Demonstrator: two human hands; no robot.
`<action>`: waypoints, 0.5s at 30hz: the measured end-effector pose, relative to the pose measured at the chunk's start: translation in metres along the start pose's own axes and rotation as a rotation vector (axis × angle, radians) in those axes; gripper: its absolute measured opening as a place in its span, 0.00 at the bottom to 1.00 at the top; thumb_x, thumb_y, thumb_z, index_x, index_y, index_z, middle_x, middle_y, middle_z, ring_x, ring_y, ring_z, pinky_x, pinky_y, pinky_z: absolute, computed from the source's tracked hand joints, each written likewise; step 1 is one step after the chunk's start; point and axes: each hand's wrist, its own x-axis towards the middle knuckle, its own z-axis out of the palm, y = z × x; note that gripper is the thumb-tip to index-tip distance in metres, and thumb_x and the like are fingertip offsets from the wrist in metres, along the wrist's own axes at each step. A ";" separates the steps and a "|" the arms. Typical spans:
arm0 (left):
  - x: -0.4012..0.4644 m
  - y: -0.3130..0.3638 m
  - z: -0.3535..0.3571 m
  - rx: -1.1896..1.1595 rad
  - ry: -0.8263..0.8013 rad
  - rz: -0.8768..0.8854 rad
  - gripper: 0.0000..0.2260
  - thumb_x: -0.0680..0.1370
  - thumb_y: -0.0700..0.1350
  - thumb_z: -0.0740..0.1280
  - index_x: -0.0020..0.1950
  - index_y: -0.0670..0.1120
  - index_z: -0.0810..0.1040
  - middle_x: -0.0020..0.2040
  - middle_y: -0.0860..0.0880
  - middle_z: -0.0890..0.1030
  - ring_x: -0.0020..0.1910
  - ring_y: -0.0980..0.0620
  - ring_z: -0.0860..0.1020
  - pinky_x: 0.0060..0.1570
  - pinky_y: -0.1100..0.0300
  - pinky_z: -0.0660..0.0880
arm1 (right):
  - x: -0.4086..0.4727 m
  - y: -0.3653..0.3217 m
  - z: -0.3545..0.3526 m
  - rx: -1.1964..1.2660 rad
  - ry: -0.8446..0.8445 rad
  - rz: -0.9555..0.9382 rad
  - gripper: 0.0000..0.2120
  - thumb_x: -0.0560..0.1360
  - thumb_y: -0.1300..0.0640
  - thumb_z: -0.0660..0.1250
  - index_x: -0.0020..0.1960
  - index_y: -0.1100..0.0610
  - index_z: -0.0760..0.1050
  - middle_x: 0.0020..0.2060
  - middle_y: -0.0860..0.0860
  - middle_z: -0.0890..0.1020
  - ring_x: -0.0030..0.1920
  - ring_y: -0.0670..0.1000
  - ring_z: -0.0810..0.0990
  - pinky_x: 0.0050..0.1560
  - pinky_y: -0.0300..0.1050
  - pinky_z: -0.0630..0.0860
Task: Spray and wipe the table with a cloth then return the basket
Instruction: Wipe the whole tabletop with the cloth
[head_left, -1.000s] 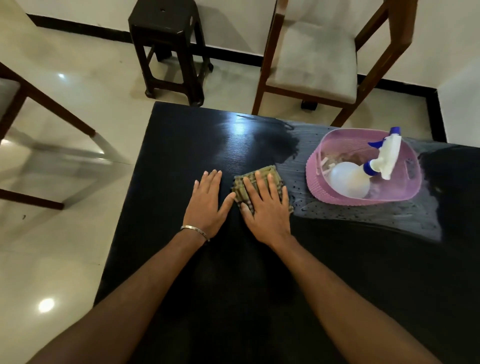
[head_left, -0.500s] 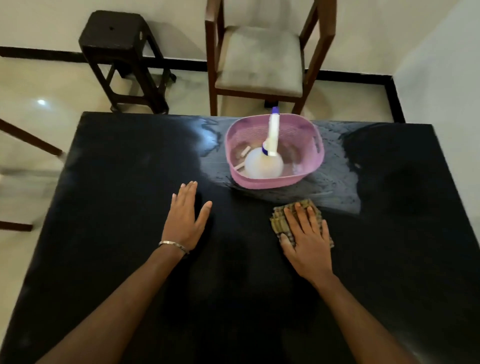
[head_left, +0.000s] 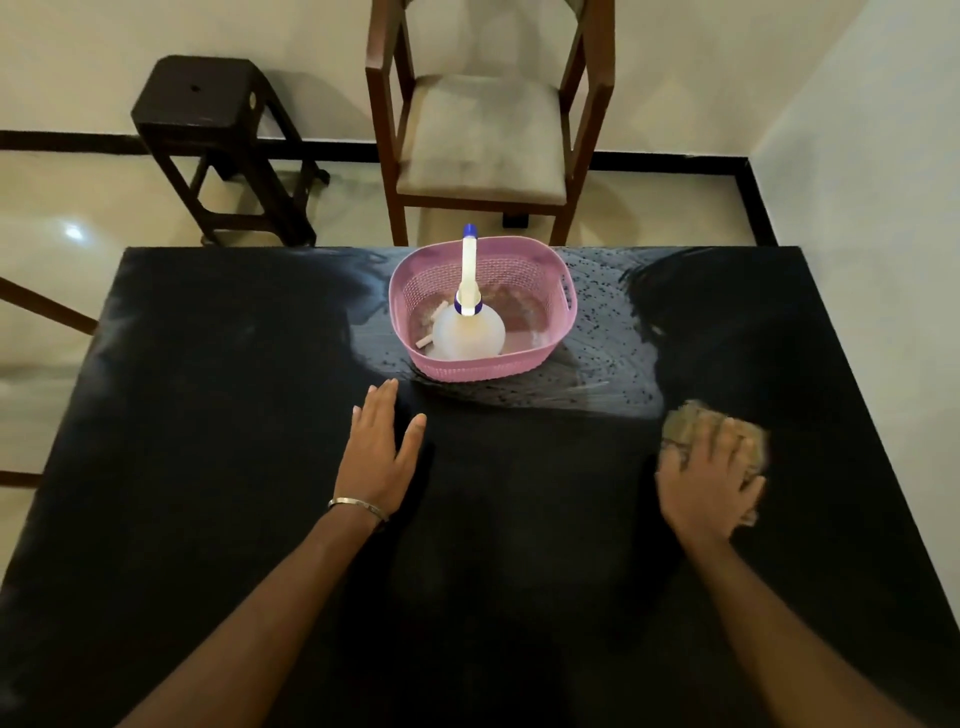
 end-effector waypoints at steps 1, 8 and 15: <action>0.001 -0.001 -0.001 -0.004 -0.003 -0.003 0.26 0.81 0.55 0.55 0.78 0.47 0.56 0.77 0.50 0.60 0.78 0.54 0.51 0.76 0.54 0.45 | -0.026 -0.023 0.009 -0.028 0.012 -0.091 0.32 0.81 0.44 0.56 0.82 0.49 0.52 0.81 0.56 0.55 0.80 0.61 0.51 0.74 0.71 0.53; 0.013 -0.004 -0.014 -0.062 0.010 -0.050 0.24 0.83 0.53 0.53 0.77 0.47 0.57 0.77 0.49 0.60 0.78 0.53 0.51 0.76 0.55 0.45 | -0.222 -0.140 0.067 -0.100 -0.268 -0.804 0.34 0.73 0.39 0.59 0.78 0.44 0.60 0.80 0.49 0.56 0.79 0.58 0.58 0.76 0.68 0.47; 0.027 0.011 -0.032 -0.298 0.001 -0.234 0.23 0.82 0.54 0.53 0.77 0.52 0.59 0.78 0.48 0.58 0.78 0.45 0.48 0.75 0.46 0.51 | -0.207 -0.142 0.019 0.246 -0.540 -0.809 0.27 0.79 0.39 0.55 0.78 0.42 0.60 0.78 0.42 0.62 0.79 0.45 0.55 0.78 0.52 0.50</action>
